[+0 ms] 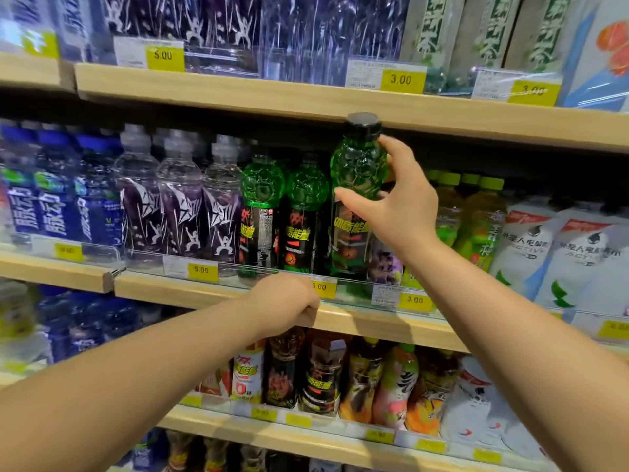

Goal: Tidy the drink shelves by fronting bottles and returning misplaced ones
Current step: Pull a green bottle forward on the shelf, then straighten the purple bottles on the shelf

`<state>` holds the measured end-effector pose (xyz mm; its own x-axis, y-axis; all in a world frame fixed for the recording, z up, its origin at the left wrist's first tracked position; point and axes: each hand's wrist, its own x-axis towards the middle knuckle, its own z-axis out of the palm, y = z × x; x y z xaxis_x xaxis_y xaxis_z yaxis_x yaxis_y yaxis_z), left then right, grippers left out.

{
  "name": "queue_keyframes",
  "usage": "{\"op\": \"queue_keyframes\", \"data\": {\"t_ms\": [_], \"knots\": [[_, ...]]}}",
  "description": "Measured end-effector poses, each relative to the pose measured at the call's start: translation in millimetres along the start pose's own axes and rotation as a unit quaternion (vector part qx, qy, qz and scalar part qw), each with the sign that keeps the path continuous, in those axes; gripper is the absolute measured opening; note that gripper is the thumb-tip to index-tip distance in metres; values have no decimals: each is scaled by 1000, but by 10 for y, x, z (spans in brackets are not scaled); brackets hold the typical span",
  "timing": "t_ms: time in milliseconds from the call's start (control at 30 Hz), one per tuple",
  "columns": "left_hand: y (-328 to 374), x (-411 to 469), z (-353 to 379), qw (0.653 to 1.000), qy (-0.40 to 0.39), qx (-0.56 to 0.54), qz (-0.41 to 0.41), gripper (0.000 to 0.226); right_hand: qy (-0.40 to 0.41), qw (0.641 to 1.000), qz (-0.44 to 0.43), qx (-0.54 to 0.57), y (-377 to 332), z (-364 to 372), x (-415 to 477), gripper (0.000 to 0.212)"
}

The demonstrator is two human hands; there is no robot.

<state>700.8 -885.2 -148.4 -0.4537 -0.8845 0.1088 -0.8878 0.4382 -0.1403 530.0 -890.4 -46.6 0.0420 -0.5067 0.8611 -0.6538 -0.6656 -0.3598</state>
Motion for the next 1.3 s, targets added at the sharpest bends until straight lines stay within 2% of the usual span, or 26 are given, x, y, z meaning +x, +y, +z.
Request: {"op": "queue_keyframes", "data": {"t_ms": [133, 333, 567, 700, 800, 867, 967, 1033, 1100, 1233, 1300], "knots": [[0, 4, -13, 1000, -9, 0, 4, 17, 5, 1000, 24, 15, 57, 175, -29, 81], [15, 4, -55, 1000, -4, 6, 3, 18, -46, 994, 75, -64, 168, 314, -26, 81], [15, 8, -63, 1000, 6, 16, 12, 15, -67, 989, 56, -119, 191, 372, -58, 73], [30, 7, -102, 1000, 3, 22, 14, 15, -71, 968, 29, -238, 194, 345, 23, 71], [125, 44, -127, 996, 7, 77, 33, 33, -85, 948, -13, -305, 208, 305, 33, 69], [242, 98, -106, 993, 20, 100, 62, 43, -96, 947, -34, -305, 252, 269, -13, 70], [413, 214, -88, 991, 24, 106, 81, 37, -64, 961, -21, -268, 349, 115, -53, 63], [437, 294, -129, 991, 18, 113, 72, 36, -55, 958, 10, -282, 427, -10, -39, 58], [447, 333, -185, 992, 5, 111, 63, 32, -87, 943, 30, -318, 473, -70, -6, 61], [485, 326, -218, 990, -14, 123, 61, 31, -146, 925, 61, -345, 440, -33, 31, 92], [491, 305, -210, 989, -8, 139, 59, 30, -156, 915, 52, -369, 429, 1, 5, 94]]}}
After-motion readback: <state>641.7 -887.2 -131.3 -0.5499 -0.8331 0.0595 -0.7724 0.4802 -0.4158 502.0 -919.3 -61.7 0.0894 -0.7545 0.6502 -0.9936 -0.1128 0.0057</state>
